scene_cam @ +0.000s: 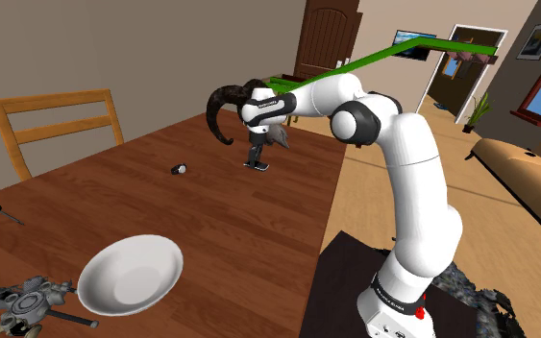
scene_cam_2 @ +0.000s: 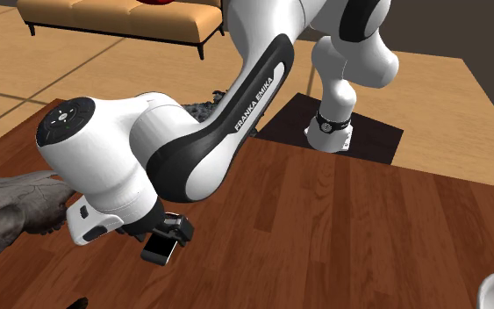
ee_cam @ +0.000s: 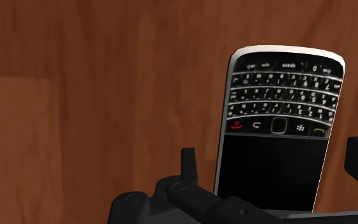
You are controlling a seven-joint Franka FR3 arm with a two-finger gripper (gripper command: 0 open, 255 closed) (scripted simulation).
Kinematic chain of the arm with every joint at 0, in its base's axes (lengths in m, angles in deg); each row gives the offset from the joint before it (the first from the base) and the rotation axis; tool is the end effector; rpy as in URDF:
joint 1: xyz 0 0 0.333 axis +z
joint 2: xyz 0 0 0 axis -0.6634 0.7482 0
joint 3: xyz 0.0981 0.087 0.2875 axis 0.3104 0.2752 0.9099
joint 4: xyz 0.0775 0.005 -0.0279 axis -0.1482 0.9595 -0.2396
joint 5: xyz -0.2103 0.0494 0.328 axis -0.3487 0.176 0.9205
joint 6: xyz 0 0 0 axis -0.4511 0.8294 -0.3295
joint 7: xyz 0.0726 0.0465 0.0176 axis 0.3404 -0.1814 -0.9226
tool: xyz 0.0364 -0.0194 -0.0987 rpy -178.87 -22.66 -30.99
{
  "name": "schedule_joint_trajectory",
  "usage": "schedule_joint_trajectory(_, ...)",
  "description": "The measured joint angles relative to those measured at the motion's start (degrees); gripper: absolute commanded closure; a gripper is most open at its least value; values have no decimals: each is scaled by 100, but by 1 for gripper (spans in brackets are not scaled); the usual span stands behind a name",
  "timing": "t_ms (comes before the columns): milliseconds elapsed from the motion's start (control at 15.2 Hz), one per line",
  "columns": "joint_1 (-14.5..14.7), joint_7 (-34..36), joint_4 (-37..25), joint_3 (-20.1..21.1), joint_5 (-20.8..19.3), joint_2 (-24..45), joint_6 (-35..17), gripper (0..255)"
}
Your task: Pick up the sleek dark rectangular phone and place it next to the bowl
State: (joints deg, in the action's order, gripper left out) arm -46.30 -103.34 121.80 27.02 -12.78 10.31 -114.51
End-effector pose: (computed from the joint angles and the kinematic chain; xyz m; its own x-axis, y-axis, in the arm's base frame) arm 0.6948 -0.1344 0.3308 0.8881 0.4589 -0.0273 0.4569 -0.8876 -0.0577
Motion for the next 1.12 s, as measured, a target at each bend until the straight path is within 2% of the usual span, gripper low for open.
schedule_joint_trajectory(132,0,0,-2,0,0,3,-1,0)
schedule_joint_trajectory(198,0,0,-2,0,0,3,-1,255)
schedule_joint_trajectory(858,-3,-1,-17,-2,0,4,3,255)
schedule_joint_trajectory(1122,1,11,-78,-10,-15,-91,166,255)
